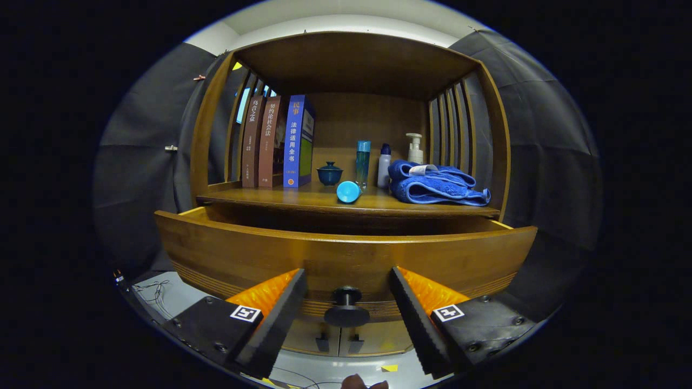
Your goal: Pull open the drawer, take out the items inside it, and place them on the countertop above the cabinet.
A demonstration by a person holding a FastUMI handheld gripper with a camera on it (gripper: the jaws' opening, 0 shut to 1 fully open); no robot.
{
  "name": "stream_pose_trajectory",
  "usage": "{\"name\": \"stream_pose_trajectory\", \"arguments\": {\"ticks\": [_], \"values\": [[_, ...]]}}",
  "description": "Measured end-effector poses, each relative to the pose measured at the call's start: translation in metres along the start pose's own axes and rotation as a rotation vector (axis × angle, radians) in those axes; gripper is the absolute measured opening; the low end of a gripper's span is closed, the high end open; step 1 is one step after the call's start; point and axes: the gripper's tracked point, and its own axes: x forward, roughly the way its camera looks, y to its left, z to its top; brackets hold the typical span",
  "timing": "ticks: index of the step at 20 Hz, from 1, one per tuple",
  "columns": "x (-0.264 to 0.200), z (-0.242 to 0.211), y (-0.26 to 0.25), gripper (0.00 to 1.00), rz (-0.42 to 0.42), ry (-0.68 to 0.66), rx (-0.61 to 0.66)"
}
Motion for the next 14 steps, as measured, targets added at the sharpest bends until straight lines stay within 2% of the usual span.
{"name": "stream_pose_trajectory", "arguments": {"ticks": [14], "values": [[0.068,0.007,0.003,1.00,-0.009,0.025,-0.007]]}}
